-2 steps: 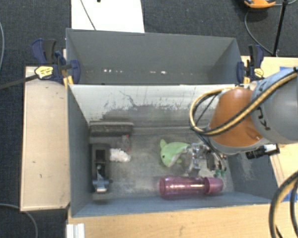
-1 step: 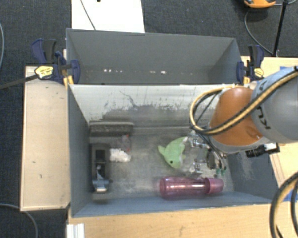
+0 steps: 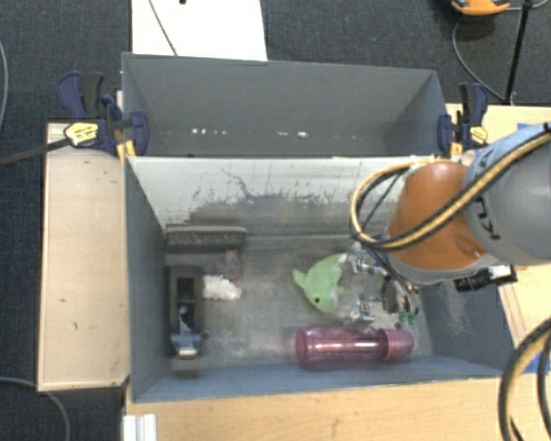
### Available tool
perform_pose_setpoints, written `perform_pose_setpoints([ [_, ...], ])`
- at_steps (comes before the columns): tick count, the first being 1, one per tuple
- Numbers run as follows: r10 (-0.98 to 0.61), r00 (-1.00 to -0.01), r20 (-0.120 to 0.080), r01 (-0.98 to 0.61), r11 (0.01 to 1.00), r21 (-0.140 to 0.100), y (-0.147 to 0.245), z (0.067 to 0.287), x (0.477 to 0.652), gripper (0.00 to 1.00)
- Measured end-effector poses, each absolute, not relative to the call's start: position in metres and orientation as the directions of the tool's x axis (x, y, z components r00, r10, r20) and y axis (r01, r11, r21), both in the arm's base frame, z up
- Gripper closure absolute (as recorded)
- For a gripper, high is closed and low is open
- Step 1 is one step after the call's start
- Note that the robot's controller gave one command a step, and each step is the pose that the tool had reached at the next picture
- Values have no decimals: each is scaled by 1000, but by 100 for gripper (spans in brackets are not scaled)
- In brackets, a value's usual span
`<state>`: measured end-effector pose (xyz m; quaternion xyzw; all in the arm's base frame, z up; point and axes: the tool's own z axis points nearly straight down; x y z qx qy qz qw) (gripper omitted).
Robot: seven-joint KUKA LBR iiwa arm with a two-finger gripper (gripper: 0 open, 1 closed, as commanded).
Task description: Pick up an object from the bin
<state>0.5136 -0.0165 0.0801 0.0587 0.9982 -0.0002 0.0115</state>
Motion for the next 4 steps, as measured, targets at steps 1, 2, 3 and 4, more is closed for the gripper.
perform_pose_setpoints([
  [1,147,-989,-22,147,989,0,3,80,534,0],
  [2,151,-988,-25,151,989,3,26,90,567,100],
  [3,150,-988,-25,150,989,3,26,90,567,100],
  [4,193,-981,-27,193,981,4,16,293,559,100],
])
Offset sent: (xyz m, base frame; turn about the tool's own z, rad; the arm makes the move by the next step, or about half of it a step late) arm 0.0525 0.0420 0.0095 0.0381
